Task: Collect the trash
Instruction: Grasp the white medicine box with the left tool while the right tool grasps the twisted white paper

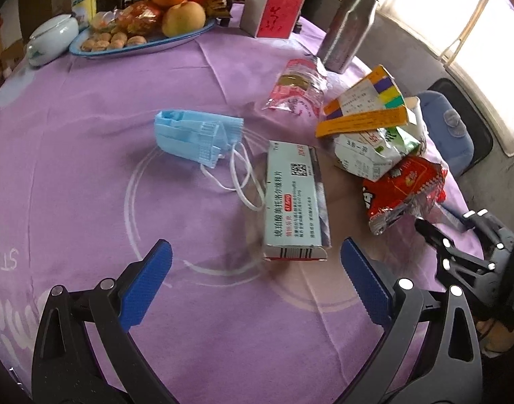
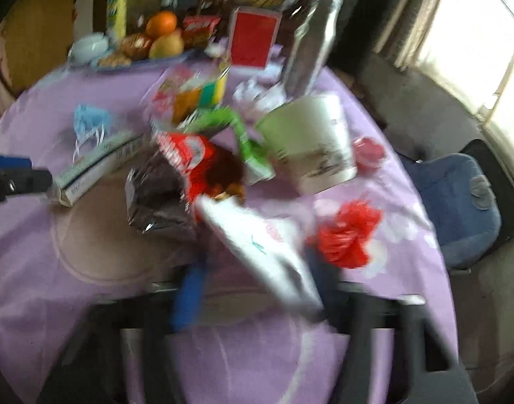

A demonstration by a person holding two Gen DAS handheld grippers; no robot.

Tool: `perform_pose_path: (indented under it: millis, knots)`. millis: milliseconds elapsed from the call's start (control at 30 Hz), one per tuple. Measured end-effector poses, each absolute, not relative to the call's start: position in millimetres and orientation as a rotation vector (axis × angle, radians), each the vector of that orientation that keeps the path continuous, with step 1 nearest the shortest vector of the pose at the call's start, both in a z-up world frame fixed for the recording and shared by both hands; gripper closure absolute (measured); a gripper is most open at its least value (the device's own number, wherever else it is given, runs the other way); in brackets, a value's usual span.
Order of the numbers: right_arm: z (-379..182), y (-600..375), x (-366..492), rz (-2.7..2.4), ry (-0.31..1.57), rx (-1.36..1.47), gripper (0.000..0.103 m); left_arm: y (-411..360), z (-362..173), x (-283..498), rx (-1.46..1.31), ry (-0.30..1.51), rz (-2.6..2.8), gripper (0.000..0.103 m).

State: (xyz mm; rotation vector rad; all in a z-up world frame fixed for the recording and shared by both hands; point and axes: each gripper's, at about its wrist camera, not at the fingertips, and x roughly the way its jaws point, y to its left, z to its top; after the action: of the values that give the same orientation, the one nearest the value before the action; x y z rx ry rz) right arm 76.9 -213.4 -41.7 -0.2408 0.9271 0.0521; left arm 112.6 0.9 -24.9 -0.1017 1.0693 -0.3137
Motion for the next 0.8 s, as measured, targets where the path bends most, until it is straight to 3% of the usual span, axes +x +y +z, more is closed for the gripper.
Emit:
perform_pose_path:
  millis: [333, 567, 733, 800]
  knots:
    - [-15, -250, 14, 0.125, 0.786, 0.168, 0.1, 8, -18, 112, -0.14, 1.039, -0.306, 0.007]
    - [-33, -271, -52, 0.169, 0.75, 0.359, 0.097, -7, -25, 109, -0.157, 1.061, -0.402, 0.007]
    - [-49, -270, -66, 0.186, 0.777, 0.4, 0.097, -30, -42, 113, -0.079, 1.085, -0.415, 0.021]
    - [-50, -269, -69, 0.198, 0.773, 0.41, 0.097, -32, -46, 119, -0.095, 1.081, -0.403, 0.021]
